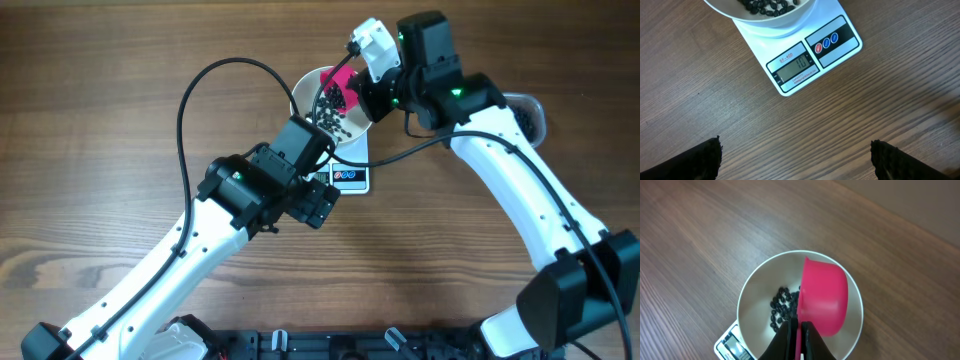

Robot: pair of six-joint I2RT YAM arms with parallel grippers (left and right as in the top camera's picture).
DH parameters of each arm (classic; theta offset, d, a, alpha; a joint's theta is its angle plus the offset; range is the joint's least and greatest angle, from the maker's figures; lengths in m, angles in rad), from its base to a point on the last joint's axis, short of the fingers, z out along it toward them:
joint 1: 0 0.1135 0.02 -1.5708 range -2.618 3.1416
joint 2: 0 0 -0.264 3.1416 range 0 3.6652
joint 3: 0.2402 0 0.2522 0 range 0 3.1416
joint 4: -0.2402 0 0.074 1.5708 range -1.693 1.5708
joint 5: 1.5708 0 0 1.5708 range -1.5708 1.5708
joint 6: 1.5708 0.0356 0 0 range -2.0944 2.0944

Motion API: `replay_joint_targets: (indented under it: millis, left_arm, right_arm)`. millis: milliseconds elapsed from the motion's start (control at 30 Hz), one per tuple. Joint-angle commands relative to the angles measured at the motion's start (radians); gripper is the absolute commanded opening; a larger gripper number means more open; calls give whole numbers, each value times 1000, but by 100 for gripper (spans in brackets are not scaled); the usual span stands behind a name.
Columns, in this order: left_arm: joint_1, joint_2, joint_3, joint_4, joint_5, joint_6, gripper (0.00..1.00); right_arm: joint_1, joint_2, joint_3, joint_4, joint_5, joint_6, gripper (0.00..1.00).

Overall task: Scoop item into bowl and weigh 150g on scale
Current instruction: 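Tilt the pink cup with the right gripper to pour beans into bowl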

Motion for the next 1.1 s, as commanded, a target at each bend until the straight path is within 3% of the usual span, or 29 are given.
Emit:
replay_joint_targets:
  millis: [0,133,633,767,833,900,933,1000,1067]
  left_arm:
    - [4,1,-9,1,-6,16,100]
    - [4,1,-9,1,-6,16,100]
    - [4,1,-9,1,-6,16,100]
    - [4,1,-9,1,-6,16,100]
    - [4,1,-9,1,-6,16,100]
    - [4,1,-9,1,-6,16,100]
    - [4,1,-9,1,-6,16,100]
    - [4,1,-9,1,-6,16,100]
    - [4,1,-9,1,-6,16,100]
  right_arm:
    - [1,-51,18,19,19,3,4]
    - [0,-53,18,15,48,0,4]
    - [5,-53,18,-36,25,-237,4]
    - [4,-53,18,-14,51,-205,4]
    - [4,-53,18,-38,-22,-324,4]
    - [3,-53,18,-1,46,-216,4]
    - [2,-53,18,0,42,-213,4]
    - [3,-53,18,-41,-43,-359,4]
    - [2,-53,18,-10,23,-261,4]
